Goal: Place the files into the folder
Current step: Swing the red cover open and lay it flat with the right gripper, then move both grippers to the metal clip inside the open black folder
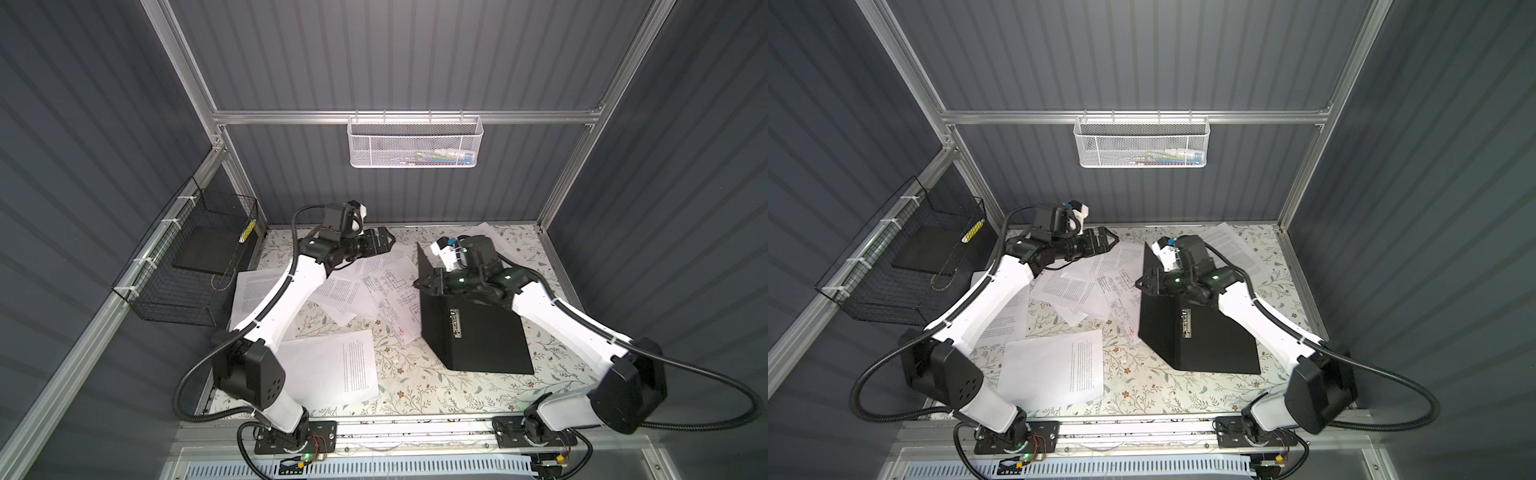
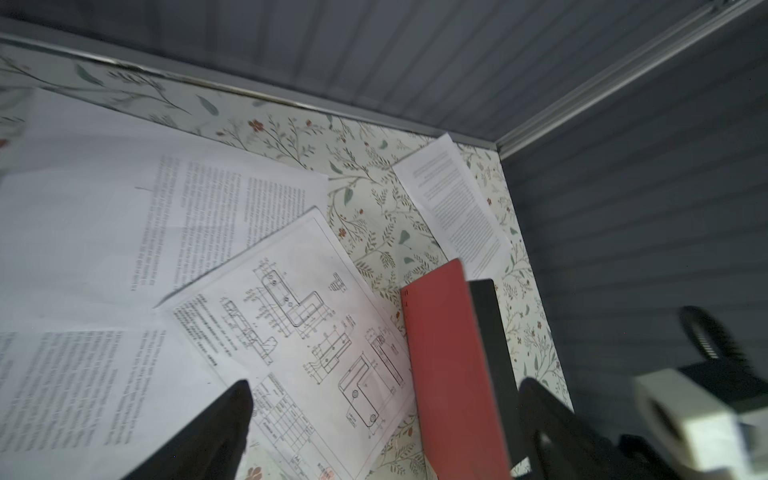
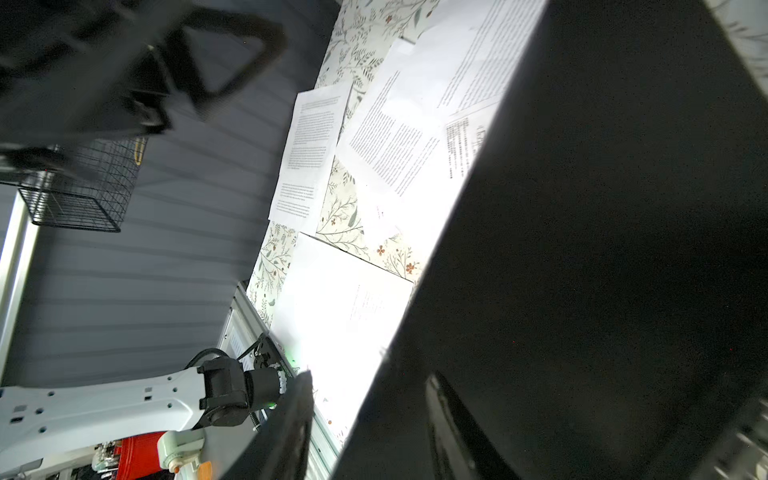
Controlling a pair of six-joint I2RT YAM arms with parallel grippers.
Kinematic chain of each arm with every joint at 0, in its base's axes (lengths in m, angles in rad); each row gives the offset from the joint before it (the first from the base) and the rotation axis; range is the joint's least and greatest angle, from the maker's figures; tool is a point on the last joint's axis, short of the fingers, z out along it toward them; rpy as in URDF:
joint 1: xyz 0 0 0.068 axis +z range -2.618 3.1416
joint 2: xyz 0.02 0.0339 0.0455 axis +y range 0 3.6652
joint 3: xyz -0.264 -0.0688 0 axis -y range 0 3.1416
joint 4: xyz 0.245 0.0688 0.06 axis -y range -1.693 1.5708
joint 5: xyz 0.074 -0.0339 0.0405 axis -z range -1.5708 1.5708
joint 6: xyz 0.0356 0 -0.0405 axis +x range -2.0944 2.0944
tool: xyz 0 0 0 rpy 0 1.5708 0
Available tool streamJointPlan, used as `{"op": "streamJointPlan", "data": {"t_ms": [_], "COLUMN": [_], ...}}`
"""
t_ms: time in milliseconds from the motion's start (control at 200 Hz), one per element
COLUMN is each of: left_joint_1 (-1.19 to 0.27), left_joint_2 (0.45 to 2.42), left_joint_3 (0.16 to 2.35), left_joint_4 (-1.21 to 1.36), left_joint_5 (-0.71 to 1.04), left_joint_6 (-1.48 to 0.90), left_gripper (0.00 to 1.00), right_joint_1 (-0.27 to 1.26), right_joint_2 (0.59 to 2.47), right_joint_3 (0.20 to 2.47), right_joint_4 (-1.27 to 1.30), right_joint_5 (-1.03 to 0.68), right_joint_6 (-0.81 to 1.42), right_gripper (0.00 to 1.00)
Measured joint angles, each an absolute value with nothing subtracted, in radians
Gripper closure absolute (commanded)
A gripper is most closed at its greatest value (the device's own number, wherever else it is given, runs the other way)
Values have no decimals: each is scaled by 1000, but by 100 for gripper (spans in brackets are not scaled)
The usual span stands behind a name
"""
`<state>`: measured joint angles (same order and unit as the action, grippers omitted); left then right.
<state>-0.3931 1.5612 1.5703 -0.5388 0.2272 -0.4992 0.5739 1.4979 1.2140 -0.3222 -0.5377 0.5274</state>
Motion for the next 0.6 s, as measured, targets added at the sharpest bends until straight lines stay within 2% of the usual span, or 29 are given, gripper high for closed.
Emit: {"op": "streamJointPlan", "data": {"t_ms": [105, 185, 280, 420, 595], "left_joint_1": [-376, -385, -413, -518, -662], "left_joint_2": [1500, 1483, 1506, 1622, 1825], "left_joint_3": [1570, 1570, 1555, 1495, 1379], "left_joint_4": [-577, -593, -593, -566, -492], "left_joint_5": [197, 206, 216, 243, 309], "left_joint_6": [-480, -461, -439, -426, -442], "left_gripper": [0, 0, 0, 0, 0], "right_joint_1": [573, 532, 457, 333, 297], "right_joint_2": [1535, 1472, 1381, 1244, 1200], "right_joint_3": [1194, 1131, 1072, 899, 682], "right_joint_4": [-298, -284, -294, -283, -290], "right_joint_5": [-532, -517, -505, -501, -503], "right_joint_6": [528, 529, 524, 524, 547], "right_gripper": [59, 59, 64, 72, 78]}}
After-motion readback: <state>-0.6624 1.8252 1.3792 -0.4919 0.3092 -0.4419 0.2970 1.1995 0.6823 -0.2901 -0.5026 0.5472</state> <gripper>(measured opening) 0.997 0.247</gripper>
